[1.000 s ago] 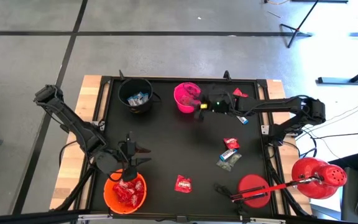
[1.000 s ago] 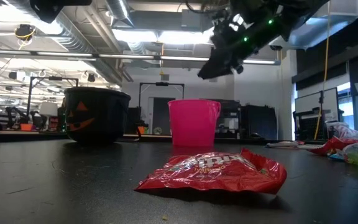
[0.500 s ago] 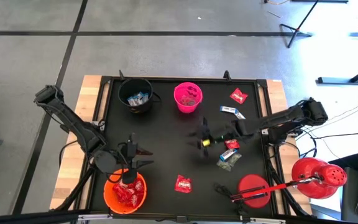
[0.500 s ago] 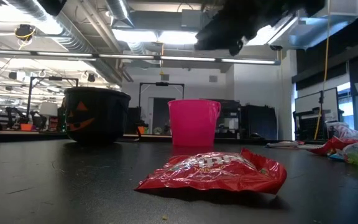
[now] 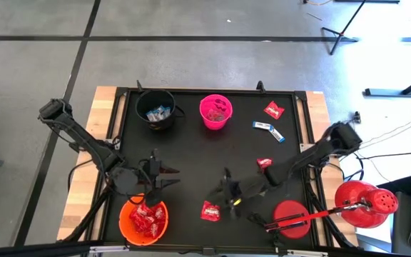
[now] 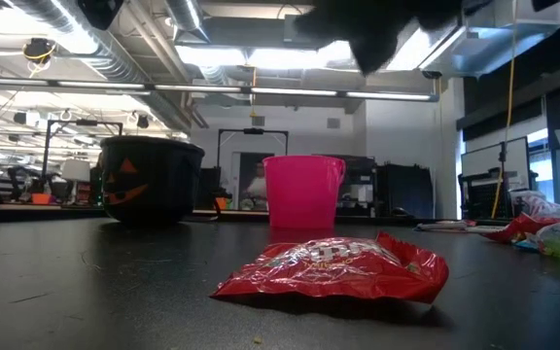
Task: Organize candy in baskets
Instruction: Put the red candy into the orange bucket
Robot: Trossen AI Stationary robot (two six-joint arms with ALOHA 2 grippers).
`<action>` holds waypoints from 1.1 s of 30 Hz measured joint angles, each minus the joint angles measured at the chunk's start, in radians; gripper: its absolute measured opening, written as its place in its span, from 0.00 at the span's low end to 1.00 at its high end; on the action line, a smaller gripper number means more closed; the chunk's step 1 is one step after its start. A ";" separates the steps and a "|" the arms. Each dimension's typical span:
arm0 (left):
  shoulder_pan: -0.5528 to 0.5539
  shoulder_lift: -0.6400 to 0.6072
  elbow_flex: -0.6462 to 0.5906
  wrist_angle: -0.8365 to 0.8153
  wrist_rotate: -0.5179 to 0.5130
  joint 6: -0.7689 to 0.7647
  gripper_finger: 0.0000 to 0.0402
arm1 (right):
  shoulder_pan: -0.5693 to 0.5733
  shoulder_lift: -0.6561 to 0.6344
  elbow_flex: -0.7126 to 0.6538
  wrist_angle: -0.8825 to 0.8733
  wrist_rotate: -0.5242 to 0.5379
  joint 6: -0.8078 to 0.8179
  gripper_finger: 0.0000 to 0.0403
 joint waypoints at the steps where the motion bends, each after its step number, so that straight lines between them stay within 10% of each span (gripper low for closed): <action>1: 0.004 0.000 0.000 0.004 0.007 0.000 0.33 | 0.005 0.031 0.019 -0.012 -0.011 0.011 0.35; 22: 0.005 0.000 0.000 -0.006 0.031 -0.002 0.33 | 0.010 0.337 0.198 -0.328 -0.090 0.092 0.35; 33: 0.005 0.000 0.000 -0.006 0.031 -0.002 0.33 | 0.007 0.349 0.198 -0.382 0.093 0.065 0.33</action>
